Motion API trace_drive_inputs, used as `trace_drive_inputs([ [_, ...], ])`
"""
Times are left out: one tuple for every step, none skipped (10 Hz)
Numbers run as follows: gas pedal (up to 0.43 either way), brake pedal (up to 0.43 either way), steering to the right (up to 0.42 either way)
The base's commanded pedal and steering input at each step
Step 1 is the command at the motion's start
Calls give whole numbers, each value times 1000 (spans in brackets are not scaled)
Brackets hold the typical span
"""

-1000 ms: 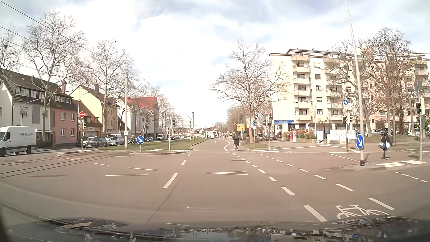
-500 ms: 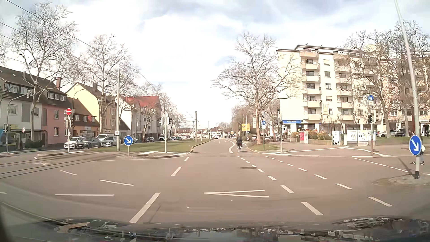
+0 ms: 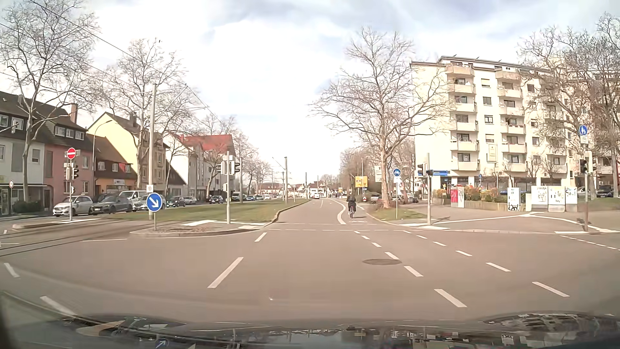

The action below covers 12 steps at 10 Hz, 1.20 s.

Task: Follow the waypoints while adhering to traffic rules and regulations

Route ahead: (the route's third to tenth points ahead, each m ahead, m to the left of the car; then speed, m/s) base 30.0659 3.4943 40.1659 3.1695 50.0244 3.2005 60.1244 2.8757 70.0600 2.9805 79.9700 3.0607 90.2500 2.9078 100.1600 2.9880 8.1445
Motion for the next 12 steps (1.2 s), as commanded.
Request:
trace_drive_inputs([
  [228, 0, -10],
  [228, 0, -10],
  [240, 0, -9],
  [240, 0, -7],
  [240, 0, -5],
  [240, 0, -5],
  [240, 0, -5],
  [240, 0, -4],
  [240, 0, -4],
  [240, 0, -4],
  [240, 0, -3],
  [240, 0, 1],
])
